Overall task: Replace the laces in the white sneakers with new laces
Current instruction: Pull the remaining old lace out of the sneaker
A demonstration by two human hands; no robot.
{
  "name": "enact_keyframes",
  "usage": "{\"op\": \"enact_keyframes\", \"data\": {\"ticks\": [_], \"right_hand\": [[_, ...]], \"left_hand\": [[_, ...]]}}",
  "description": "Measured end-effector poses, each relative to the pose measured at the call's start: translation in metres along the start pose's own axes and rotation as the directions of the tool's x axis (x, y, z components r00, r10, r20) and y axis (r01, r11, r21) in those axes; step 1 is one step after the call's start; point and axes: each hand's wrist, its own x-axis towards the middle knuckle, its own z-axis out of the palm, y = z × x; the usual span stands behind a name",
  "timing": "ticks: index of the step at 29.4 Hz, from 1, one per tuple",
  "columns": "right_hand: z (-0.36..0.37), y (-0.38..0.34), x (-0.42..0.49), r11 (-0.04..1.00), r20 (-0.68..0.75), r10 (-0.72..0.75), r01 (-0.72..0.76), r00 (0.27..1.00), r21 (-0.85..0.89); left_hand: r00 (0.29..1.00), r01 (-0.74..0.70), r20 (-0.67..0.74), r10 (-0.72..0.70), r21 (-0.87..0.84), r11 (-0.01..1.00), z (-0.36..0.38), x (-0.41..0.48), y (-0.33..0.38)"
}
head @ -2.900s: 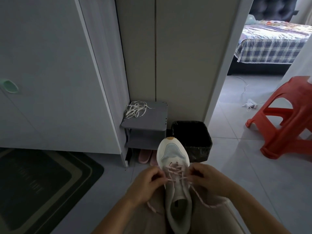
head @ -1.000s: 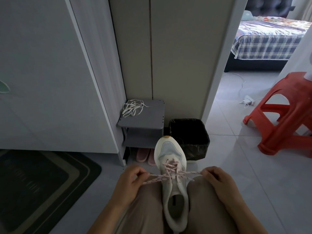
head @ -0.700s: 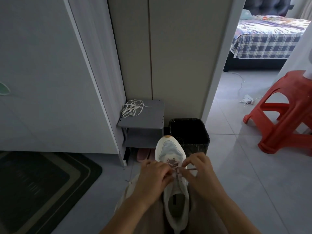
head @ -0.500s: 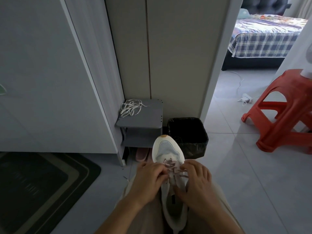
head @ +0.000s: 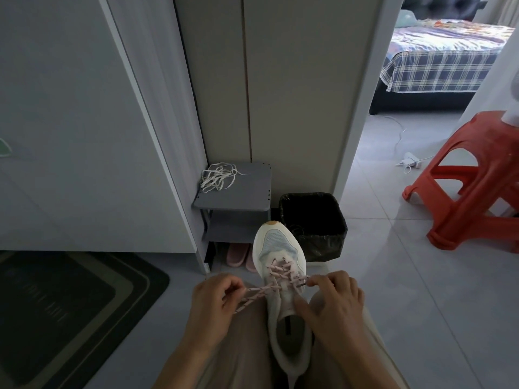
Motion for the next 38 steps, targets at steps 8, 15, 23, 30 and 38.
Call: {"op": "enact_keyframes", "data": {"ticks": [8,15,23,30,38], "right_hand": [[-0.009,0.003,0.018,0.954,0.241,0.071,-0.137,0.968,0.266],[-0.010,0.004,0.029,0.990,0.460,-0.024,-0.045,0.887,0.137],[-0.013,-0.003,0.037,0.995,0.561,-0.095,0.053,0.822,0.090],[-0.015,-0.008,0.021,0.997,0.470,-0.056,0.023,0.881,0.077],[-0.026,-0.010,0.019,0.995,0.448,-0.001,-0.046,0.894,0.093]], "left_hand": [[0.961,-0.271,0.148,0.233,0.339,0.901,0.031,0.015,0.047],[0.985,-0.117,0.156,0.068,0.332,0.936,0.042,0.030,0.051],[0.977,0.181,0.162,-0.139,-0.283,0.942,0.037,0.019,0.040],[0.912,0.411,0.274,-0.307,-0.612,0.676,0.031,0.016,0.037],[0.906,0.424,0.304,-0.295,-0.663,0.618,0.027,0.013,0.035]]}}
